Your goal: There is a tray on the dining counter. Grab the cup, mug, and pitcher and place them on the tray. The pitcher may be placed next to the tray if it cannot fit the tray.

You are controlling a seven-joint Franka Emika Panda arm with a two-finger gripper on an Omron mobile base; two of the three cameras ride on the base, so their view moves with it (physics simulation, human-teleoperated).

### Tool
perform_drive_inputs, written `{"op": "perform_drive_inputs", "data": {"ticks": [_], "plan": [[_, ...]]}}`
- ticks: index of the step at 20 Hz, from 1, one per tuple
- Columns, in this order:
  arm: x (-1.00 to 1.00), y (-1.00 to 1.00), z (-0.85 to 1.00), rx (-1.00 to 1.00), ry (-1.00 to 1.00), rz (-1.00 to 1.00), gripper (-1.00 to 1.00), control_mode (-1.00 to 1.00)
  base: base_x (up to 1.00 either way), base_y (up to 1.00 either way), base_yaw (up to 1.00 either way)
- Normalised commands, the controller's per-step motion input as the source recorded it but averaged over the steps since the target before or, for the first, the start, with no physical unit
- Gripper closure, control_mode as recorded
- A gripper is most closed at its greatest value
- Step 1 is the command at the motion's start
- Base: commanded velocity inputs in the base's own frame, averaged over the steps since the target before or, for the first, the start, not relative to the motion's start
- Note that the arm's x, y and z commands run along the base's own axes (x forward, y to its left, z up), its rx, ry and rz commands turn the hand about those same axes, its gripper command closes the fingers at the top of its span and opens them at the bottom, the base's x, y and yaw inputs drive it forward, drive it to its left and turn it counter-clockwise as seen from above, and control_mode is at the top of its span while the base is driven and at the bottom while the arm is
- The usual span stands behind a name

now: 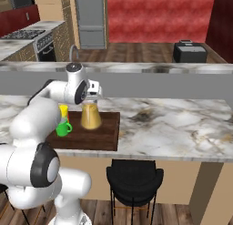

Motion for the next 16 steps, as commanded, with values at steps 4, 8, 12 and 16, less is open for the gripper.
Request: {"op": "perform_drive_inputs", "data": {"ticks": [4, 8, 12, 16], "plan": [[-0.6, 0.0, 0.52, 0.0, 0.0, 0.0, -1.0, -1.0, 0.0, 0.0, 0.0], [-0.89, 0.0, 0.5, 0.0, 0.0, 0.0, -1.0, -1.0, 0.0, 0.0, 0.0], [-1.0, 0.0, 0.49, 0.0, 0.0, 0.0, -1.0, -1.0, 0.0, 0.0, 0.0], [-0.95, 0.0, 0.55, 0.0, 0.0, 0.0, -1.0, -1.0, 0.0, 0.0, 0.0]]}}
